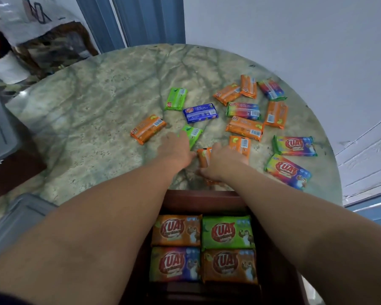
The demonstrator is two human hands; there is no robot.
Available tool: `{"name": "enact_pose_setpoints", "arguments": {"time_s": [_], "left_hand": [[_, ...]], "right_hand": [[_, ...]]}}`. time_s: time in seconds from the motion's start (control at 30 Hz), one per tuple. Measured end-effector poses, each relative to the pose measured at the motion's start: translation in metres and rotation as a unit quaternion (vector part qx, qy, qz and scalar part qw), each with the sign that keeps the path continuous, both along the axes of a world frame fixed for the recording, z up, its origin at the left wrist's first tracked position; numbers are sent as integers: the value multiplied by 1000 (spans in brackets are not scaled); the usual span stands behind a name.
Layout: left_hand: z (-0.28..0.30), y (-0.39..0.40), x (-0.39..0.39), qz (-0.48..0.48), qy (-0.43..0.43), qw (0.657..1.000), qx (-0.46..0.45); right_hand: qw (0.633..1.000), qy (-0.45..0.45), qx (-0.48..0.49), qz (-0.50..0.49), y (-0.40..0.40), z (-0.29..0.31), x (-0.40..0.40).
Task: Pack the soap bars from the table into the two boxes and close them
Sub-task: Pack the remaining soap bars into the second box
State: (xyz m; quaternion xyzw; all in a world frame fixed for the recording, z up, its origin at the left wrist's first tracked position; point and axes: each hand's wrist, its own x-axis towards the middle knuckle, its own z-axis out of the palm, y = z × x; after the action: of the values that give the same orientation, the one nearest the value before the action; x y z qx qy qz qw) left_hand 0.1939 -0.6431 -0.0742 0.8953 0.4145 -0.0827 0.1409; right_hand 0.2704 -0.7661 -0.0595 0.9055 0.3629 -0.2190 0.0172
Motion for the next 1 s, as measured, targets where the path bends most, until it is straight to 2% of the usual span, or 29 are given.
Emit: {"name": "enact_pose_setpoints", "arguments": {"time_s": [0.2,0.33,0.47,0.57,0.63,0.77,0.9,1.0], "left_hand": [[-19,1,7,4,10,1000,12],[-16,8,6,18,16,999,-20],[-10,11,0,49,7,994,-94],[-7,18,-11,46,4,993,-110],[5,16,-20,56,-13,992,-112],[34,4,-38,84,-93,985,-120],[60,-13,-67,64,-195,978,-44],[75,-31,-95,22,-230,973,0]], "right_hand": [[1000,13,19,-11,1,-5,-3],[999,43,9,-29,1,-8,-4],[1000,-13,-9,-26,0,0,-3],[999,-7,23,-26,-4,7,-5],[997,19,67,-20,-7,15,-6],[991,15,135,-5,-13,39,-11],[977,3,213,-20,-28,62,-24],[966,-18,255,-28,-46,73,-35]]}}
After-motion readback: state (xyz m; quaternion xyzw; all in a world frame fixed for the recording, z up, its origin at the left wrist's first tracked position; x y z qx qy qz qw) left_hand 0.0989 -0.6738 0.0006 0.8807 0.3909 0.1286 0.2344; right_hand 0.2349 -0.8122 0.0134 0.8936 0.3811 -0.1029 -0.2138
